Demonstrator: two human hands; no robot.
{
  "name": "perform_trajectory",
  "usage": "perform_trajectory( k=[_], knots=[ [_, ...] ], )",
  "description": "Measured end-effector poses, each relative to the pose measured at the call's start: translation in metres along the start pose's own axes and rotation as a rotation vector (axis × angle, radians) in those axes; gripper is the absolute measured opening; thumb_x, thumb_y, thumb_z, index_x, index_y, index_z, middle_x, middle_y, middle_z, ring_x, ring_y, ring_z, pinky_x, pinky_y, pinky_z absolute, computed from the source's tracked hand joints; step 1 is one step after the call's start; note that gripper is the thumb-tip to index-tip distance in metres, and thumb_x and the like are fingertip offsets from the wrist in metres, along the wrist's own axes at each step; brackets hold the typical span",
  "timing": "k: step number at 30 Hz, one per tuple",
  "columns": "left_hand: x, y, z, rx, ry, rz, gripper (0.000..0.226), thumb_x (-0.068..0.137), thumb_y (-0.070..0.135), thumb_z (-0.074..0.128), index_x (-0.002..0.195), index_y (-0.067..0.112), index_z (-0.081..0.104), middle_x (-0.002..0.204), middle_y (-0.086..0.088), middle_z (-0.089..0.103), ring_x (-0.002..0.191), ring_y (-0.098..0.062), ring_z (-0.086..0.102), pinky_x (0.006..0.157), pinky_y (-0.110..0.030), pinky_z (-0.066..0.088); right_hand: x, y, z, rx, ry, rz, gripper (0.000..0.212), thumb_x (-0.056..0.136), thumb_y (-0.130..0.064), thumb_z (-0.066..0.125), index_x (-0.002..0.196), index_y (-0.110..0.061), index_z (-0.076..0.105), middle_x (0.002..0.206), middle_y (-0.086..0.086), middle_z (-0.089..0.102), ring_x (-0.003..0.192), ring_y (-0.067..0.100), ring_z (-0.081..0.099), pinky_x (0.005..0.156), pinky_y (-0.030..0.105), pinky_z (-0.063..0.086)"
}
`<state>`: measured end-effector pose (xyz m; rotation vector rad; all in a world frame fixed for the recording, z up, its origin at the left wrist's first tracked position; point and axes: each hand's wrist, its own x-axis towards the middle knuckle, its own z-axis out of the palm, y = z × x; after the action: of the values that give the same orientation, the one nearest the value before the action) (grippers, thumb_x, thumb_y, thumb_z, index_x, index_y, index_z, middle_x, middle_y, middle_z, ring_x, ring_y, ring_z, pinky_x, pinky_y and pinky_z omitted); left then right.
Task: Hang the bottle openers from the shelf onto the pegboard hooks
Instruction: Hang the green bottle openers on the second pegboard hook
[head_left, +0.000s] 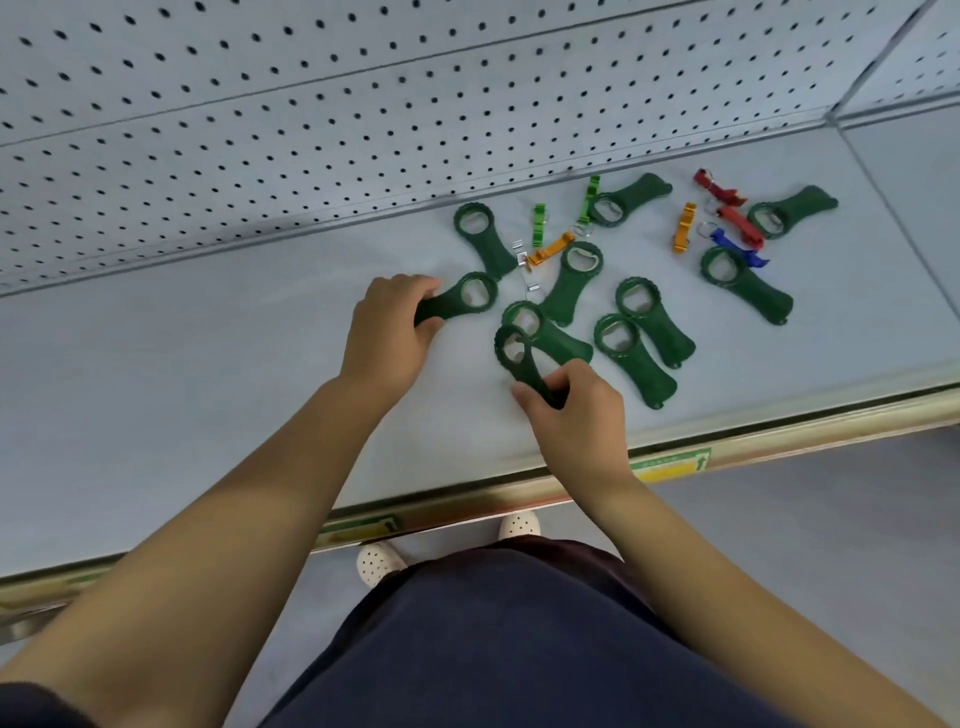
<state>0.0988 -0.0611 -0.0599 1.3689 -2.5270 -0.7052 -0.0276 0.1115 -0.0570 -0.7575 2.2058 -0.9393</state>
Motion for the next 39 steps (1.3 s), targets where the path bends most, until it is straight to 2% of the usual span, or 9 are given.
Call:
perform_trajectory(
  k=[3, 8, 11, 16, 22, 27, 31, 36, 39],
  knots=[
    [-0.006, 0.002, -0.003, -0.069, -0.059, -0.073, 0.039, 0.091, 0.015, 0.072, 0.128, 0.015, 0.062, 0.113, -0.007, 0.063, 0.105, -0.024, 0.055, 0.09, -0.033, 0.046, 0.0, -0.009, -0.005, 0.132, -0.011, 0.013, 0.03, 0.089, -0.033, 0.073, 0.079, -0.012, 0.054, 0.072, 0.002, 0.063, 0.063, 0.011, 0.052, 0.056, 0.018, 0.04],
    [-0.044, 0.005, -0.025, -0.219, -0.069, -0.241, 0.01, 0.094, 0.02, 0.067, 0.104, 0.019, 0.07, 0.096, 0.002, 0.064, 0.088, -0.018, 0.06, 0.069, -0.014, 0.04, -0.01, -0.035, -0.003, 0.32, -0.026, -0.026, 0.026, 0.089, -0.034, 0.073, 0.086, -0.012, 0.061, 0.068, -0.002, 0.069, 0.063, 0.007, 0.06, 0.066, 0.025, 0.051],
    [-0.076, 0.004, -0.048, -0.567, 0.033, -0.44, 0.008, 0.095, 0.026, 0.067, 0.102, 0.022, 0.068, 0.095, 0.004, 0.07, 0.088, -0.011, 0.064, 0.072, -0.02, 0.046, -0.016, -0.057, 0.004, 0.372, -0.062, -0.067, 0.022, 0.089, -0.033, 0.073, 0.083, -0.018, 0.059, 0.066, -0.004, 0.069, 0.064, 0.013, 0.062, 0.07, 0.034, 0.053],
    [-0.13, -0.027, -0.104, -0.894, 0.236, -0.511, 0.007, 0.093, 0.023, 0.07, 0.098, 0.019, 0.071, 0.081, 0.006, 0.075, 0.083, -0.015, 0.071, 0.093, -0.038, 0.057, -0.036, -0.101, 0.036, 0.387, -0.171, -0.139, 0.017, 0.09, -0.03, 0.072, 0.087, -0.019, 0.059, 0.068, -0.006, 0.069, 0.064, 0.007, 0.063, 0.066, 0.027, 0.052],
    [-0.182, -0.085, -0.178, -0.816, 0.425, -0.494, 0.006, 0.091, 0.021, 0.072, 0.095, 0.017, 0.069, 0.081, 0.001, 0.077, 0.087, -0.023, 0.073, 0.098, -0.048, 0.054, -0.09, -0.159, 0.096, 0.436, -0.265, -0.261, 0.017, 0.091, -0.026, 0.071, 0.089, -0.014, 0.058, 0.066, -0.004, 0.067, 0.064, 0.014, 0.061, 0.069, 0.034, 0.051],
    [-0.212, -0.127, -0.248, -0.834, 0.462, -0.389, 0.01, 0.096, 0.012, 0.064, 0.104, 0.018, 0.063, 0.09, 0.004, 0.079, 0.087, -0.012, 0.073, 0.096, -0.039, 0.055, -0.138, -0.209, 0.145, 0.473, -0.268, -0.309, 0.015, 0.092, -0.025, 0.07, 0.087, -0.018, 0.058, 0.066, -0.004, 0.065, 0.064, 0.014, 0.059, 0.068, 0.035, 0.048],
    [-0.221, -0.171, -0.295, -0.817, 0.479, -0.28, 0.012, 0.099, 0.013, 0.06, 0.104, 0.024, 0.062, 0.087, 0.007, 0.077, 0.087, -0.011, 0.071, 0.097, -0.042, 0.053, -0.174, -0.245, 0.183, 0.492, -0.231, -0.374, 0.014, 0.092, -0.026, 0.069, 0.089, -0.018, 0.058, 0.071, -0.003, 0.066, 0.064, 0.008, 0.059, 0.067, 0.027, 0.047],
    [-0.233, -0.198, -0.319, -0.887, 0.471, -0.142, 0.016, 0.104, 0.019, 0.05, 0.095, 0.016, 0.063, 0.074, 0.006, 0.072, 0.076, -0.012, 0.066, 0.082, -0.03, 0.055, -0.216, -0.278, 0.214, 0.581, -0.139, -0.464, 0.009, 0.095, -0.028, 0.065, 0.092, -0.021, 0.061, 0.078, 0.0, 0.072, 0.068, 0.011, 0.063, 0.07, 0.028, 0.053],
    [-0.236, -0.202, -0.33, -0.938, 0.466, -0.102, 0.019, 0.104, 0.022, 0.05, 0.094, 0.016, 0.065, 0.08, 0.004, 0.074, 0.08, -0.013, 0.067, 0.086, -0.034, 0.057, -0.235, -0.291, 0.216, 0.647, -0.103, -0.508, 0.01, 0.094, -0.032, 0.062, 0.094, -0.022, 0.063, 0.076, 0.0, 0.073, 0.065, 0.011, 0.063, 0.066, 0.019, 0.052]
  ],
)
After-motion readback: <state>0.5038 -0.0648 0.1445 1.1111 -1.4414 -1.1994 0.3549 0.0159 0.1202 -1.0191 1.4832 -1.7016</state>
